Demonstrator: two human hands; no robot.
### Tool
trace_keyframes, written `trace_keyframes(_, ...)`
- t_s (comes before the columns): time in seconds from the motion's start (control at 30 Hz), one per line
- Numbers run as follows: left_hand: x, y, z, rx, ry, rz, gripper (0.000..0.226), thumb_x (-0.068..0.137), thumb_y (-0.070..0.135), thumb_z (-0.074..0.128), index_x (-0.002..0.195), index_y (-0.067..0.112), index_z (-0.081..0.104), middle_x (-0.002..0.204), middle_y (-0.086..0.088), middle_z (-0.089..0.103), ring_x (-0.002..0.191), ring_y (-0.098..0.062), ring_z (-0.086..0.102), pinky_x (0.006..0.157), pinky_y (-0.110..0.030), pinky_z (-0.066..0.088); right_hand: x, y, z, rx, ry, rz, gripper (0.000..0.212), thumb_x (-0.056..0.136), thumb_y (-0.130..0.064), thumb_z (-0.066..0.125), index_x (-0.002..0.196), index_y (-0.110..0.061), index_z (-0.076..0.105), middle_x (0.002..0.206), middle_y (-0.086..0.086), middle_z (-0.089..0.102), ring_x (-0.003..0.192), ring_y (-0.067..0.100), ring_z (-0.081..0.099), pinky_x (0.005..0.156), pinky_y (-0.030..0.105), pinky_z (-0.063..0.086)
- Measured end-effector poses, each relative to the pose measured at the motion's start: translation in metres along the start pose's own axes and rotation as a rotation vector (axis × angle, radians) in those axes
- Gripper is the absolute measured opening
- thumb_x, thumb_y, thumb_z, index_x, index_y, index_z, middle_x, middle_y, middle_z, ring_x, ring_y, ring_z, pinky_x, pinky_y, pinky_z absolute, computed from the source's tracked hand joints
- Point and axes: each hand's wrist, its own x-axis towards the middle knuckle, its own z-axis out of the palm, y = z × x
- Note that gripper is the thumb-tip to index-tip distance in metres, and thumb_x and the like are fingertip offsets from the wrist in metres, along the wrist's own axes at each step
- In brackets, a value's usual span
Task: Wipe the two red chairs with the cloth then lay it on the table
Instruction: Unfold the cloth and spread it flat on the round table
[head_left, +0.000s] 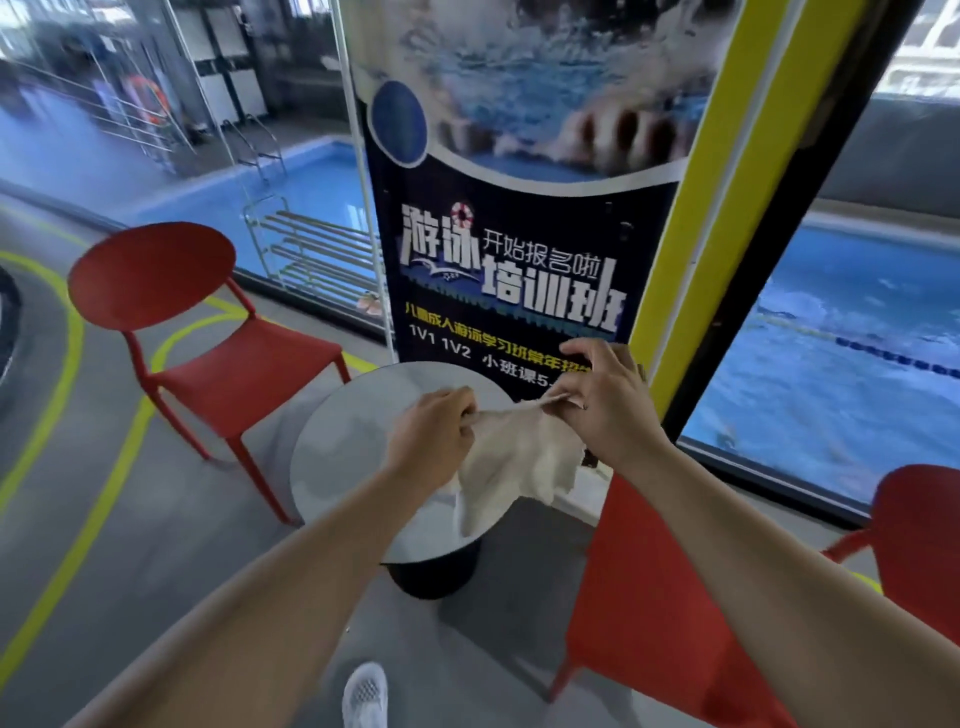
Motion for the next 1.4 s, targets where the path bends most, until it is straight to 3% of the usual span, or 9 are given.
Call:
trace_keyframes(0.2, 0.021, -0.076, -0.020, 0.241, 0.012, -0.160, 0.013, 0.081, 0.008, 0.047, 0.080, 0.020, 0.053, 0.077, -0.001, 0.059, 0.073, -0.025, 0.050, 0.068, -0.030, 0.030, 0.047, -0.035, 0.042, 0.150, -0.128, 0.007, 0.021, 0.088, -0.004, 0.055, 0.103, -0.005, 0.070, 0.106, 0.009, 0.065, 0.102, 0.024, 0.057, 0.087, 0.035, 0.047)
trace_keyframes(0.43, 0.084, -0.185, -0.032, 0.419, -0.169, -0.122, 0.014, 0.087, 0.021, 0.048, 0.078, 0.020, 0.058, 0.088, -0.002, 0.068, 0.090, -0.024, 0.059, 0.077, -0.033, 0.030, 0.120, -0.051, 0.105, 0.223, -0.132, 0.181, 0.032, 0.091, 0.000, 0.043, 0.103, -0.012, 0.070, 0.109, 0.006, 0.069, 0.102, 0.021, 0.061, 0.084, 0.029, 0.047)
trace_keyframes(0.53, 0.116, -0.229, -0.040, 0.375, -0.189, -0.118, 0.015, 0.086, 0.028, 0.051, 0.090, 0.023, 0.064, 0.096, 0.001, 0.067, 0.097, -0.021, 0.057, 0.080, -0.033, 0.030, 0.151, -0.047, 0.127, 0.250, -0.070, 0.273, 0.029, 0.089, 0.000, 0.048, 0.099, -0.011, 0.073, 0.105, 0.005, 0.073, 0.100, 0.019, 0.064, 0.080, 0.026, 0.048)
trace_keyframes(0.77, 0.180, -0.273, -0.056, 0.023, -0.006, -0.048, 0.007, 0.083, 0.019, 0.062, 0.081, 0.013, 0.065, 0.086, -0.003, 0.069, 0.083, -0.025, 0.059, 0.081, -0.035, 0.036, 0.197, -0.032, 0.173, 0.261, -0.015, 0.425, 0.033, 0.092, -0.001, 0.043, 0.100, -0.014, 0.071, 0.104, 0.006, 0.070, 0.093, 0.020, 0.061, 0.072, 0.027, 0.043)
trace_keyframes(0.93, 0.180, -0.306, -0.038, -0.099, -0.129, 0.005, 0.005, 0.081, 0.007, 0.063, 0.086, 0.007, 0.065, 0.085, -0.007, 0.070, 0.081, -0.027, 0.061, 0.069, -0.034, 0.044, 0.194, -0.021, 0.211, 0.310, -0.113, 0.480, 0.033, 0.093, 0.002, 0.044, 0.102, -0.014, 0.072, 0.098, -0.003, 0.066, 0.052, -0.010, 0.050, 0.051, 0.001, 0.038)
trace_keyframes(1.0, 0.165, -0.322, -0.021, -0.102, -0.226, 0.011, 0.005, 0.081, 0.006, 0.063, 0.086, 0.007, 0.065, 0.086, -0.005, 0.071, 0.081, -0.026, 0.063, 0.071, -0.034, 0.046, 0.179, -0.014, 0.232, 0.344, -0.219, 0.507, 0.032, 0.093, 0.004, 0.045, 0.103, -0.011, 0.071, 0.105, -0.001, 0.066, 0.067, -0.016, 0.058, 0.065, -0.001, 0.040)
trace_keyframes(1.1, 0.131, -0.346, 0.017, -0.093, -0.370, -0.056, 0.010, 0.081, 0.000, 0.058, 0.088, 0.006, 0.064, 0.088, -0.005, 0.071, 0.085, -0.027, 0.062, 0.078, -0.034, 0.046, 0.144, 0.000, 0.275, 0.355, -0.408, 0.552, 0.034, 0.094, 0.003, 0.044, 0.105, -0.014, 0.071, 0.115, 0.001, 0.068, 0.110, 0.011, 0.059, 0.090, 0.019, 0.041)
trace_keyframes(1.27, 0.077, -0.368, 0.080, -0.080, -0.579, -0.296, 0.025, 0.082, -0.004, 0.043, 0.095, 0.012, 0.057, 0.096, -0.005, 0.067, 0.092, -0.026, 0.055, 0.072, -0.026, 0.030, 0.089, 0.019, 0.336, 0.335, -0.612, 0.629, 0.034, 0.091, 0.004, 0.047, 0.102, -0.016, 0.072, 0.109, -0.001, 0.071, 0.109, 0.018, 0.062, 0.086, 0.023, 0.043)
trace_keyframes(1.4, 0.077, -0.373, 0.111, -0.124, -0.561, -0.480, 0.022, 0.083, -0.002, 0.046, 0.098, 0.007, 0.059, 0.090, -0.015, 0.068, 0.084, -0.033, 0.058, 0.070, -0.034, 0.041, 0.095, 0.034, 0.364, 0.317, -0.610, 0.708, 0.033, 0.091, 0.000, 0.046, 0.106, -0.017, 0.070, 0.111, 0.002, 0.070, 0.102, 0.019, 0.062, 0.079, 0.026, 0.045)
